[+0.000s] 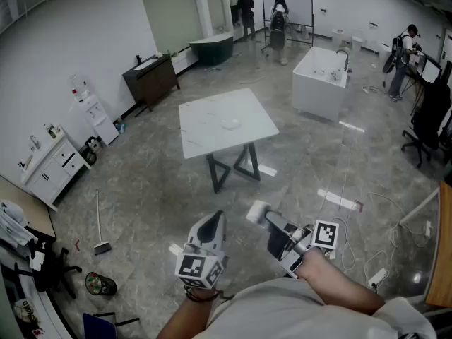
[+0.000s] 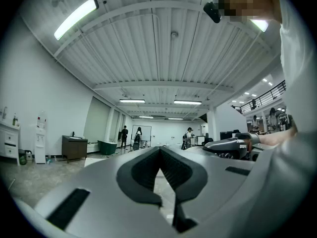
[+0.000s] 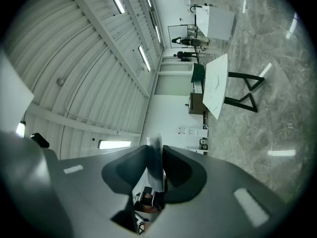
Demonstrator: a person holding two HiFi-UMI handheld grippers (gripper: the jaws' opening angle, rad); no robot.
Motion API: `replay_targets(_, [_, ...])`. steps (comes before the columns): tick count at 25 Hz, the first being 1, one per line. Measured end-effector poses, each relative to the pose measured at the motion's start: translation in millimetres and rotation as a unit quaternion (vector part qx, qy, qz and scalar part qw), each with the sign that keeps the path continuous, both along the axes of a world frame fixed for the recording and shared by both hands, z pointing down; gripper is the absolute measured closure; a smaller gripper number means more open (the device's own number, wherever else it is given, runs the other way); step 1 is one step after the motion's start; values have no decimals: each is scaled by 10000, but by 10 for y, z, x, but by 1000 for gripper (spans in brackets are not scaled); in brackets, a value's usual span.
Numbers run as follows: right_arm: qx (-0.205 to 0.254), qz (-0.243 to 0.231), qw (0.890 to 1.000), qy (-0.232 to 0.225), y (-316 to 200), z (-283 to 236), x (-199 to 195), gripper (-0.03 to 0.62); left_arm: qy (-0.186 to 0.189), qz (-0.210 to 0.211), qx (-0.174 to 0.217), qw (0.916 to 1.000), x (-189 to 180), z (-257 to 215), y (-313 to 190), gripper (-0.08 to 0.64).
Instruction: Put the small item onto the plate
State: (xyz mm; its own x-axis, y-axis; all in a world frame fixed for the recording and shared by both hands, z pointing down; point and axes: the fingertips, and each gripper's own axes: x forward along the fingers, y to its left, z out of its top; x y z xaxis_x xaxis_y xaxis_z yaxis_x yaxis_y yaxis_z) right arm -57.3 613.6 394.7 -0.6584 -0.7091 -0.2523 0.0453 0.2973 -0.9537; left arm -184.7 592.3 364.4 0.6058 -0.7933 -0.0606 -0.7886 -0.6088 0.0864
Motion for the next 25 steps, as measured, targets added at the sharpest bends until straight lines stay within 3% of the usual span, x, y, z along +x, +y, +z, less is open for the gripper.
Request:
replay_targets(15, [8, 93, 9999, 92, -67, 14, -69, 497, 15, 1, -74, 10000, -111, 42, -74, 554])
replay_targets(25, [34, -99, 9999, 117, -677, 57, 81, 497, -28, -124, -249, 9996, 51, 204, -702, 554])
